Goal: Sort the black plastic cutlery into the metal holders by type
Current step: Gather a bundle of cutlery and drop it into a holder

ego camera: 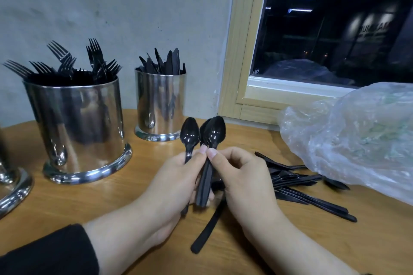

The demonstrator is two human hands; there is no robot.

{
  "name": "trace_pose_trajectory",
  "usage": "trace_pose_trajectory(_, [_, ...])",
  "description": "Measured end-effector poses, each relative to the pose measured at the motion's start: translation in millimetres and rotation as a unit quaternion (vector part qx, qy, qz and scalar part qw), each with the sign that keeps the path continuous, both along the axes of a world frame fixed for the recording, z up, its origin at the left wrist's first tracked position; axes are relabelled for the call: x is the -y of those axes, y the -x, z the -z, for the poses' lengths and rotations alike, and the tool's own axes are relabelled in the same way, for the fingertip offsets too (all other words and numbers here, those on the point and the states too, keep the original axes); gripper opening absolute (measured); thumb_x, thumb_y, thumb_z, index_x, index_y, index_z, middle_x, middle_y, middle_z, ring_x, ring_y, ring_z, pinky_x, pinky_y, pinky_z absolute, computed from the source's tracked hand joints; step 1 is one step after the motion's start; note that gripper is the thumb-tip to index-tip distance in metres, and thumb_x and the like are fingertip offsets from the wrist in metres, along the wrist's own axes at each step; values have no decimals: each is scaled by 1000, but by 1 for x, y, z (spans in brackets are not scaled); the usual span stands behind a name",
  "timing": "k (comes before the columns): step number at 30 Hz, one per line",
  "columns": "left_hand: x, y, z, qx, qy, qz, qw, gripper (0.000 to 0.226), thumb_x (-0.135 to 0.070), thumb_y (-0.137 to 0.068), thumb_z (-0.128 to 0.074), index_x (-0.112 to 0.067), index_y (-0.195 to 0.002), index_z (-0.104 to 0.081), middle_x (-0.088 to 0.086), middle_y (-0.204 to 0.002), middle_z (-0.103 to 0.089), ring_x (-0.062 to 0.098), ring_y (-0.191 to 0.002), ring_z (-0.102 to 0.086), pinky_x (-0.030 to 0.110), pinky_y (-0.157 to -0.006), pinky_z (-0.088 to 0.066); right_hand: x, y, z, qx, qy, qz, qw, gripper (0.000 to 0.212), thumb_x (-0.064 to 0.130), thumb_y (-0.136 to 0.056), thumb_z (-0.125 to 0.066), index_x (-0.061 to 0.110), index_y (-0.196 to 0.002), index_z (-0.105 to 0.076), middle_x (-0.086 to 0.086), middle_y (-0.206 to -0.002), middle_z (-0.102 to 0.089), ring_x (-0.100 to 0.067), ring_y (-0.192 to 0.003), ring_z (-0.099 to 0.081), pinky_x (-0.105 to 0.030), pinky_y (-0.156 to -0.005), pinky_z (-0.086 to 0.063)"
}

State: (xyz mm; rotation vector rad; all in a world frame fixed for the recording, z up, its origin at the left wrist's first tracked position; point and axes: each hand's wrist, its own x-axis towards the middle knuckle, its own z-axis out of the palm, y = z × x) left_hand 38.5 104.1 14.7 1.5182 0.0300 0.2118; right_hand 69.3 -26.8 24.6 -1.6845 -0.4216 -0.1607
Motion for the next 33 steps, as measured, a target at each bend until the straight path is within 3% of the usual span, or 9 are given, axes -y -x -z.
trace_pose_trajectory(3, [1, 2, 0, 0, -8, 0, 1000, 45, -45, -101, -52, -5, -108, -70, -1, -67, -65, 10, -54, -59, 30, -54, -45, 0, -3, 5, 14, 26, -11, 1000, 37, 40, -95, -66, 17, -66, -66, -1, -61, -63, -30, -65, -67, -53, -74, -56])
trace_pose_trajectory(5, [0, 2, 0, -4, -7, -2, 1000, 50, -48, -100, -52, -1, -111, -66, -2, -63, -57, 10, -49, -50, 28, -48, -38, 2, -5, 6, 70, 89, 10, 994, 35, 37, -96, -65, 20, -65, -69, 4, -68, -64, -14, -70, -64, -37, -78, -52])
trace_pose_trajectory(7, [1, 4, -2, -10, 30, -1, 1000, 47, -47, -100, -55, -4, -114, -64, -3, -63, -47, 10, -48, -39, 26, -43, -31, 5, -5, 1, 119, 126, 31, 984, 27, 32, -96, -65, 28, -72, -75, 13, -74, -64, -6, -77, -61, -20, -71, -44])
trace_pose_trajectory(10, [2, 8, -8, -15, 85, -10, 996, 28, -38, -101, -57, -13, -110, -66, -4, -64, -43, 9, -49, -33, 24, -42, -26, 23, -18, -4, 166, 163, 74, 970, 21, 30, -98, -62, 23, -85, -76, 12, -79, -66, -4, -81, -60, -21, -73, -45])
trace_pose_trajectory(13, [-3, 8, -10, -2, 67, -42, 997, 28, -36, -100, -61, -9, -104, -65, 0, -69, -50, 11, -49, -38, 25, -42, -30, 52, -42, -4, 189, 227, 139, 945, 21, 31, -99, -58, 20, -94, -74, 13, -84, -64, -4, -81, -57, -19, -70, -40])
trace_pose_trajectory(16, [-7, 9, -11, -4, 63, -62, 996, 32, -41, -99, -60, -11, -103, -69, 1, -71, -54, 9, -46, -38, 24, -40, -29, 76, -61, -4, 178, 282, 180, 925, 18, 29, -100, -57, 20, -103, -73, 11, -86, -62, -16, -82, -62, -27, -71, -38])
trace_pose_trajectory(23, [-3, 9, -11, -9, 64, -45, 997, 26, -31, -105, -55, -9, -111, -68, 1, -72, -61, 9, -45, -37, 24, -40, -27, 85, -77, 2, 161, 481, 143, 850, 29, 33, -103, -52, 20, -122, -69, 0, -124, -67, -27, -117, -59, -43, -97, -45])
trace_pose_trajectory(27, [-2, 11, -11, -1, 49, -45, 998, 25, -31, -104, -57, -7, -101, -62, 3, -74, -63, 10, -46, -38, 22, -40, -29, 83, -78, 5, 157, 540, 117, 819, 25, 33, -104, -49, 25, -120, -67, 7, -121, -64, -20, -117, -55, -37, -87, -30])
trace_pose_trajectory(33, [-2, 11, -12, 5, 42, -47, 998, 24, -32, -102, -60, -9, -98, -59, 4, -75, -60, 11, -48, -38, 23, -42, -29, 82, -79, 4, 144, 524, 118, 831, 21, 33, -100, -58, 29, -115, -72, 11, -105, -55, -17, -112, -52, -35, -85, -24])
